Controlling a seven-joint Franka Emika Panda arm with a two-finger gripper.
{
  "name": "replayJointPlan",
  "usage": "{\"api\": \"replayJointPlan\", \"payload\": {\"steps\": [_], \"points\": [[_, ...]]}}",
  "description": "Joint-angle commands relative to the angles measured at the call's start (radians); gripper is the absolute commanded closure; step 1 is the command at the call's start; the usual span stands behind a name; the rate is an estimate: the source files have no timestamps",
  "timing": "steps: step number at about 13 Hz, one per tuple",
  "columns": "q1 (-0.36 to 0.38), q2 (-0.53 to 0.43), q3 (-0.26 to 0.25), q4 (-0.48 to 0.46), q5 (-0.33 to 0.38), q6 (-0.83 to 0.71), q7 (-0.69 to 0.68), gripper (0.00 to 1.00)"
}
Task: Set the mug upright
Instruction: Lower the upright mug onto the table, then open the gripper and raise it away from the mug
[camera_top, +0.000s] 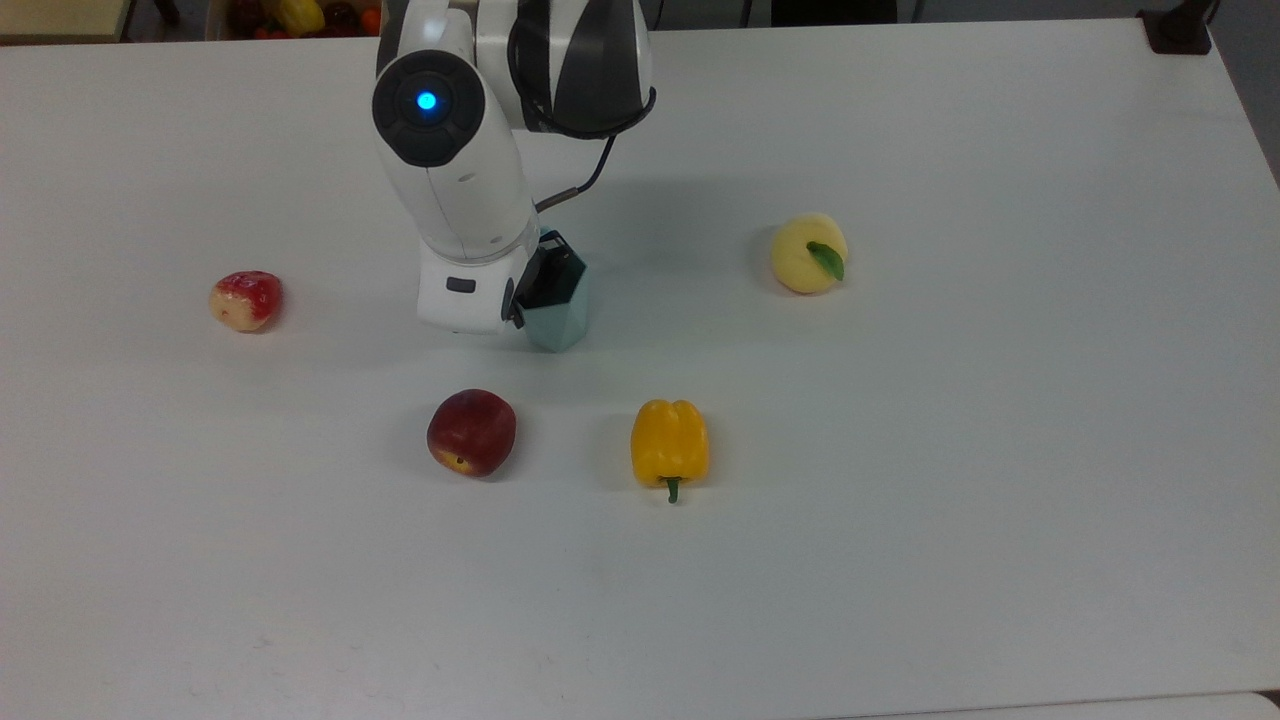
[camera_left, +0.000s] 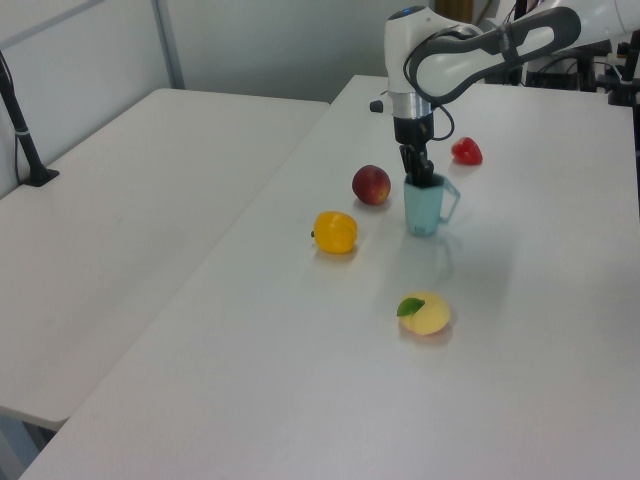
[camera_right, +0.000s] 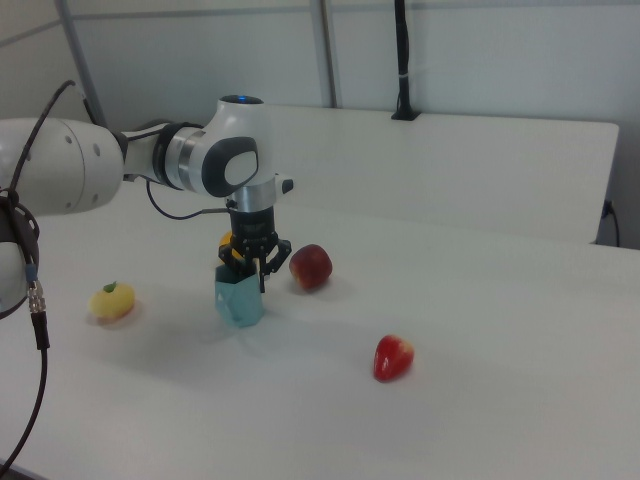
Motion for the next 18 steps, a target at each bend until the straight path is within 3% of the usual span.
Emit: {"api": "replayJointPlan", "payload": {"steps": [1,4,10,15,18], "points": [[0.021,0.000,-0.010,-0.002,-0.014,0.005,-0.012,0.49],[0.022,-0.009,-0.010,-0.002,-0.016,0.014,0.037,0.00],[0.013,-0.219,-0.007,0.001,0.000,-0.122,0.196,0.00],[0.013,-0.400,0.006,0.001,0.007,-0.262,0.537,0.00],[-0.036,-0.519,0.077,-0.002,0.064,-0.426,0.719,0.00]]}}
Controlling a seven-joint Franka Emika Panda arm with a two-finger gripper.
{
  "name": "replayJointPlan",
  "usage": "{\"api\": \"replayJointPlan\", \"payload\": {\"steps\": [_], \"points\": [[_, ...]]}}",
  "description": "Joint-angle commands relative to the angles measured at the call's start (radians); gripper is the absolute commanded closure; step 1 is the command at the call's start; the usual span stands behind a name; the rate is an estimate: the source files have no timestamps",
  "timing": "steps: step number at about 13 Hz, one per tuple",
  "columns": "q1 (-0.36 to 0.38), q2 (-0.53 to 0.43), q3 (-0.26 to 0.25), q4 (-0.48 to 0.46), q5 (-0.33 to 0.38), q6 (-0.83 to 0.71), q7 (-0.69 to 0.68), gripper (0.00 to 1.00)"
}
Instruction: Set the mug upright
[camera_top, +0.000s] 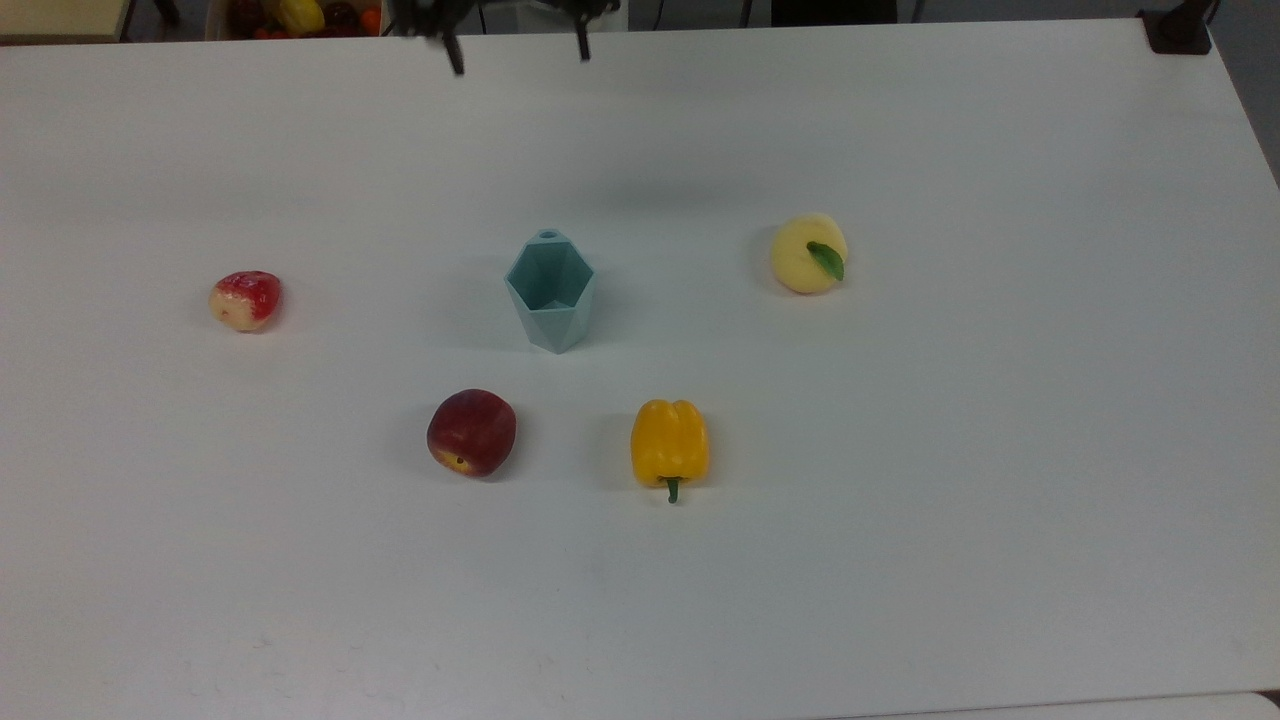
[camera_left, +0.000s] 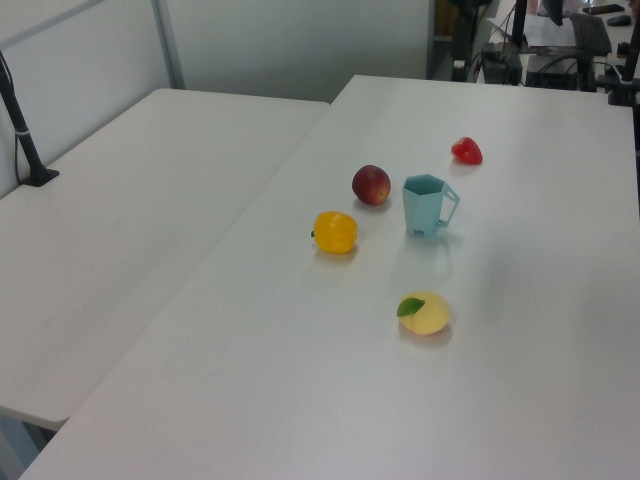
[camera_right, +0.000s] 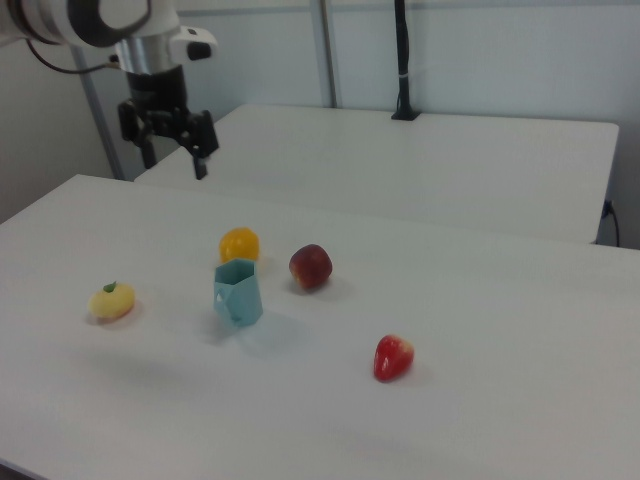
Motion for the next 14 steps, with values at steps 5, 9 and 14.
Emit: {"api": "replayJointPlan", "payload": {"steps": [5,9,14], "points": [[-0.076,-0.170,0.094,-0.133,0.033,-0.065,0.129,0.00],[-0.012,-0.224,0.033,-0.248,0.033,0.097,0.084,0.00],[0.047,-0.199,-0.050,-0.250,0.030,0.176,-0.064,0.00]]}}
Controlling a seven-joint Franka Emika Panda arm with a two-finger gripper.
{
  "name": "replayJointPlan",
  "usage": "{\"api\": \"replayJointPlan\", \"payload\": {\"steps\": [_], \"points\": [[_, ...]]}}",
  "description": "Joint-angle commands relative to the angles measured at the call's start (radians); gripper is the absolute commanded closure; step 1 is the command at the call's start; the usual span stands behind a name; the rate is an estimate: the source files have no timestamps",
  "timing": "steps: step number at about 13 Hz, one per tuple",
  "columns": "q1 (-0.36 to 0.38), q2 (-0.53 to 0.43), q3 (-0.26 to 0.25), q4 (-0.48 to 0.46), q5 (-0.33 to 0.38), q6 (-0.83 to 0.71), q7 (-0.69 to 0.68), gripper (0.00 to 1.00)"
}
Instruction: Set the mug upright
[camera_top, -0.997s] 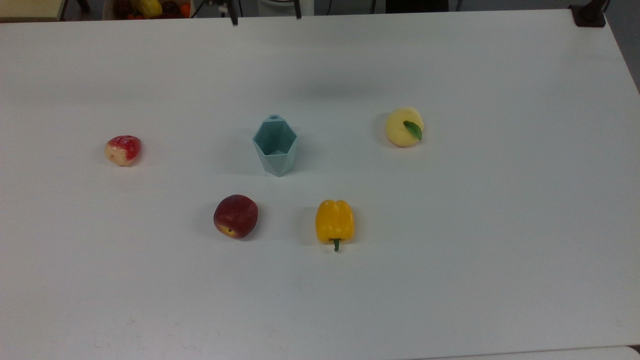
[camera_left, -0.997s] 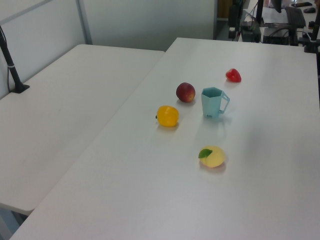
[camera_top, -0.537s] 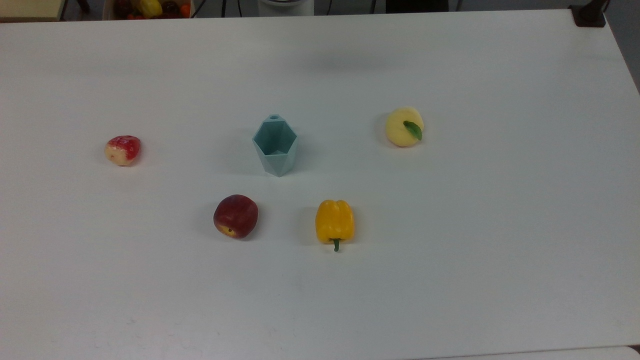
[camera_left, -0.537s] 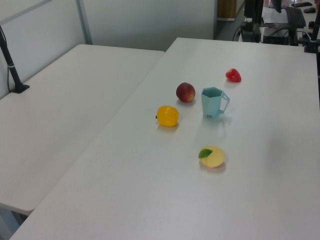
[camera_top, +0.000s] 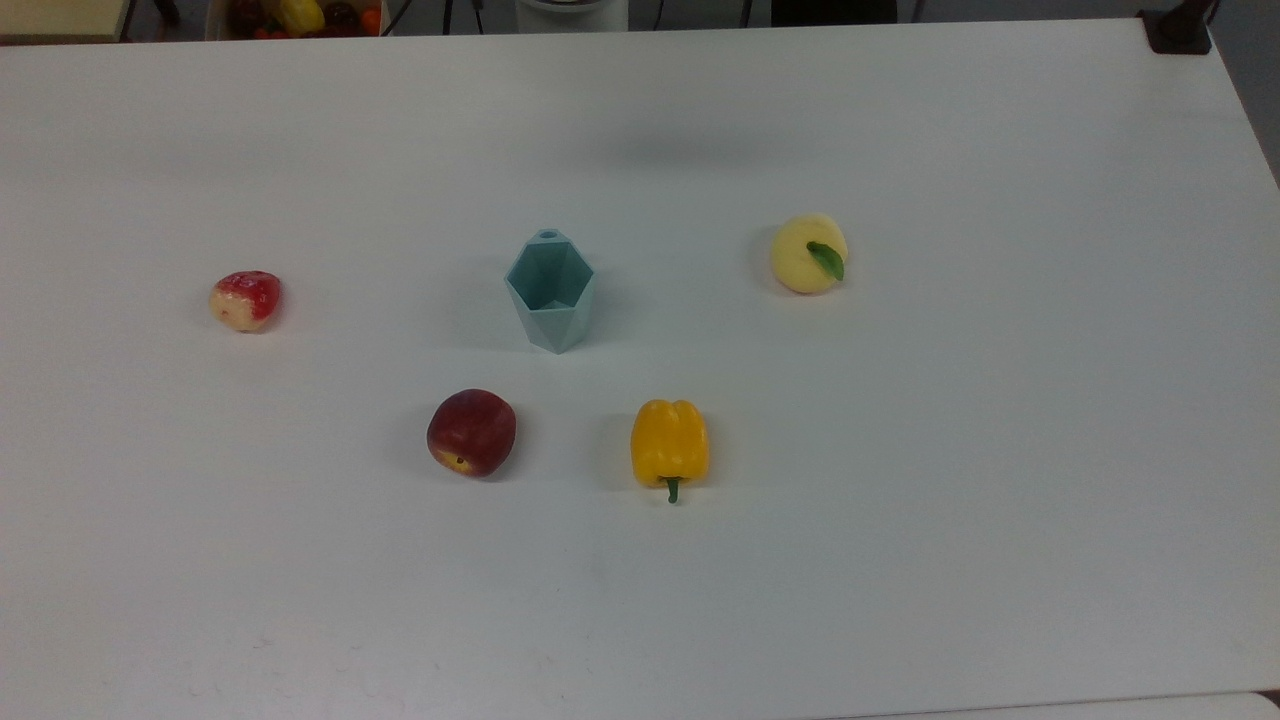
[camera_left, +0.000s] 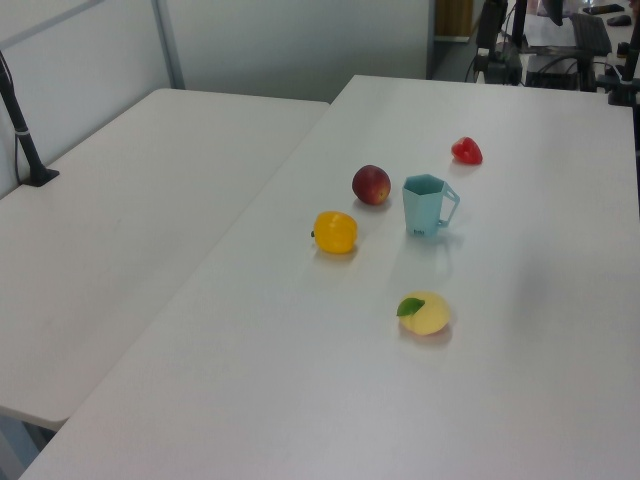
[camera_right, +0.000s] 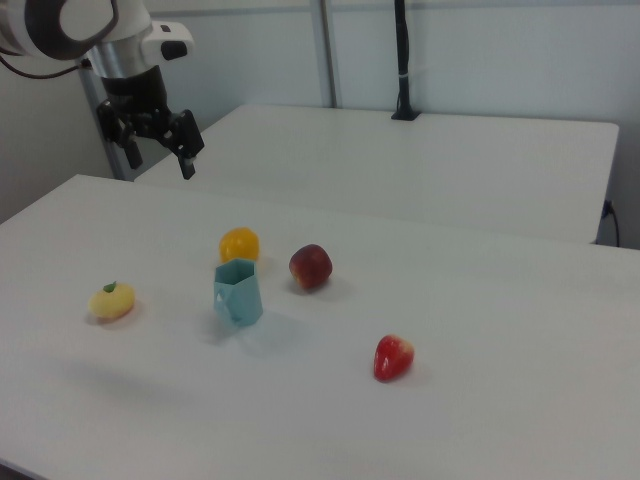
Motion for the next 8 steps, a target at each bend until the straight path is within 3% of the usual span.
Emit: {"api": "replayJointPlan", "payload": {"steps": [1,8], "points": [[0.026,-0.022,-0.034,-0.038,0.016,0.038,-0.050,0.00],[0.028,-0.020,-0.034,-0.038,0.009,0.035,-0.044,0.00]]}}
